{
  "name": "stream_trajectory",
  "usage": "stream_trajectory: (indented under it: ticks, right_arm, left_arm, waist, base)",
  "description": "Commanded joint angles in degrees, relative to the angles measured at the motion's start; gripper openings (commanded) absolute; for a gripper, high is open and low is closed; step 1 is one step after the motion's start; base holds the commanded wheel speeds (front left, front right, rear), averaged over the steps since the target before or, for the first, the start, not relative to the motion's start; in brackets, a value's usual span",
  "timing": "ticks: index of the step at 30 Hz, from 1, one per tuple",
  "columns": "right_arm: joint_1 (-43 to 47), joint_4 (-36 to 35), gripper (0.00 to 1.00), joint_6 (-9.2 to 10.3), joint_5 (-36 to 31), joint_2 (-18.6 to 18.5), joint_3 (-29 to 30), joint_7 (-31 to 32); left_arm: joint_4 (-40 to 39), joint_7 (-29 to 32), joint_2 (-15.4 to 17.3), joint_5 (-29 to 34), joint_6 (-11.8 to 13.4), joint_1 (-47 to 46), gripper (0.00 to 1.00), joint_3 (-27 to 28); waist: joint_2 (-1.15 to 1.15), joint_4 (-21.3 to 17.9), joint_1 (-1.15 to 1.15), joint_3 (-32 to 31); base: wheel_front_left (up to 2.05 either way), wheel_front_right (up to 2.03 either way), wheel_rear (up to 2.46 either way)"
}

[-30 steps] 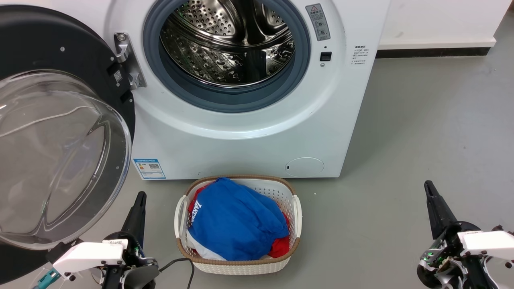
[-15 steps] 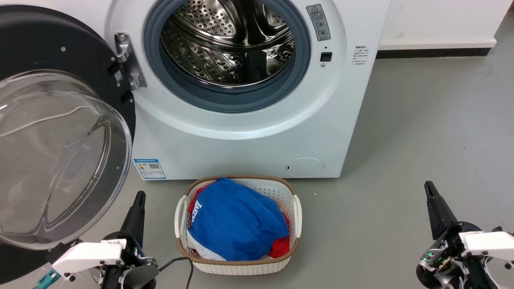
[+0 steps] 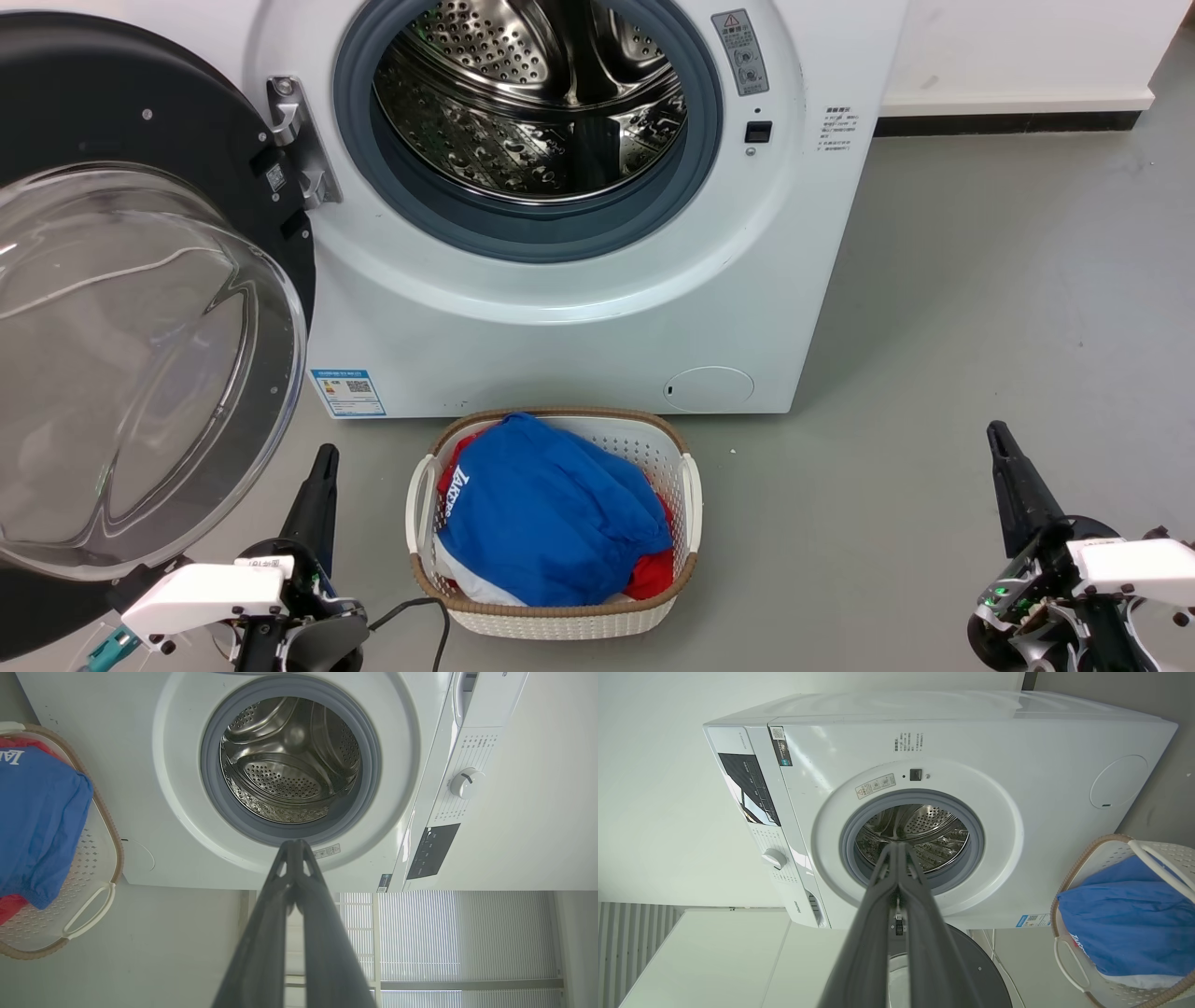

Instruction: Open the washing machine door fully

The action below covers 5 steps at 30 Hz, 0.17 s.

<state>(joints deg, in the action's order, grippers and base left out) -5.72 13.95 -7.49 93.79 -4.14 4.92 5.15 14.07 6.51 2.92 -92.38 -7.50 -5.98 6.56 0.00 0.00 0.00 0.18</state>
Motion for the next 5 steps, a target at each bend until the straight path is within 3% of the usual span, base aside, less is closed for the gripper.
stream_trajectory:
  ticks: [1,5]
  right_arm:
    - [-0.7,0.1,0.00,0.00,-0.2,0.2,0.1,0.3]
    - [-0.7,0.1,0.00,0.00,-0.2,0.2,0.2,0.4]
  left_arm:
    - [0.0,0.2,-0.2,0.0,-0.2,-0.5,0.00,0.2]
    - [0.0,0.2,-0.2,0.0,-0.2,-0.5,0.00,0.2]
  waist:
    - [0.00,0.0,0.00,0.0]
    - [0.00,0.0,0.00,0.0]
  base:
    - [0.00,0.00,0.00]
    - [0.00,0.00,0.00]
